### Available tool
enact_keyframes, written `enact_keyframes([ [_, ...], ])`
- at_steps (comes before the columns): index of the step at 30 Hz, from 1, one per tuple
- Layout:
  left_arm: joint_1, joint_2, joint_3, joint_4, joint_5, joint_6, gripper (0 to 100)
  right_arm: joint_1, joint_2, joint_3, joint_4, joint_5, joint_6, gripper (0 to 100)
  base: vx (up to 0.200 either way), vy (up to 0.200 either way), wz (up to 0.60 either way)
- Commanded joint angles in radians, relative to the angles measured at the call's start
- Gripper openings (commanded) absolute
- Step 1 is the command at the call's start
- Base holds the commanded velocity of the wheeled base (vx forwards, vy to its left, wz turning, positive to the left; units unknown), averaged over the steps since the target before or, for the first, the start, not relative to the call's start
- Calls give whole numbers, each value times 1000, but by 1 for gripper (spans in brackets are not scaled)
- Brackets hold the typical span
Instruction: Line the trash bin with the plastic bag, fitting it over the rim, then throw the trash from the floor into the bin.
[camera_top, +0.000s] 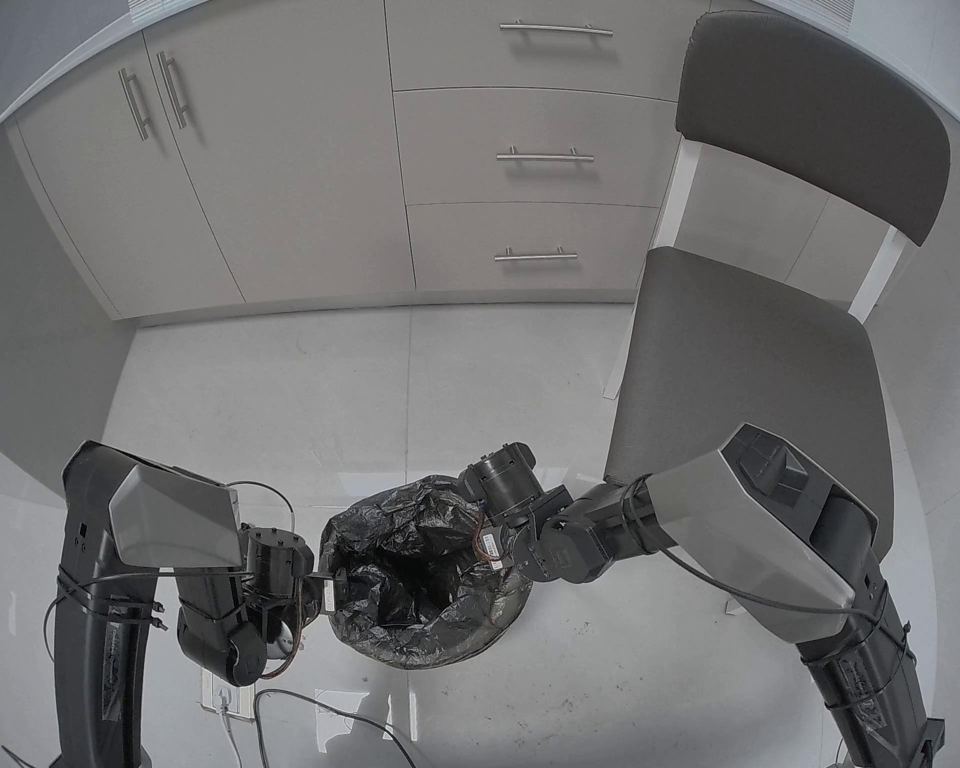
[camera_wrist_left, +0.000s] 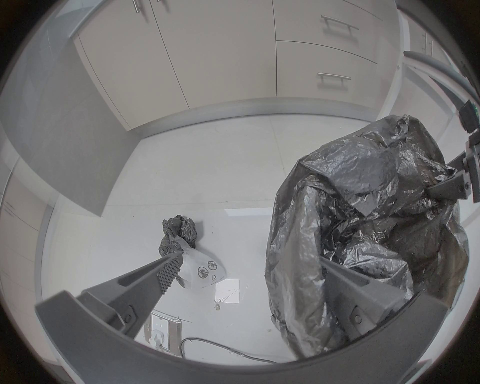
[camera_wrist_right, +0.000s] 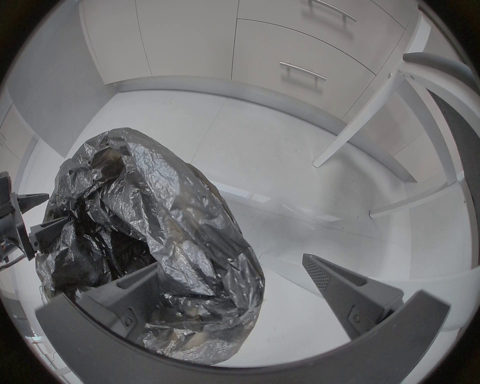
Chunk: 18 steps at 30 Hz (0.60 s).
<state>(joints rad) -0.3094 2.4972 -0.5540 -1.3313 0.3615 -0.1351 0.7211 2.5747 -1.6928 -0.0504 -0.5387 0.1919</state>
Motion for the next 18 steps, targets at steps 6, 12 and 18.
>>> enact_keyframes([
  [6,9,3,82,-98,2,19,100,12,-7,2,1,2,0,100,0,0,0],
  [12,6,6,115,-135,1,17,100,35,-14,16,0,20,1,100,0,0,0],
  [18,3,5,112,-135,-6,17,100,83,-54,24,3,75,29,100,0,0,0],
])
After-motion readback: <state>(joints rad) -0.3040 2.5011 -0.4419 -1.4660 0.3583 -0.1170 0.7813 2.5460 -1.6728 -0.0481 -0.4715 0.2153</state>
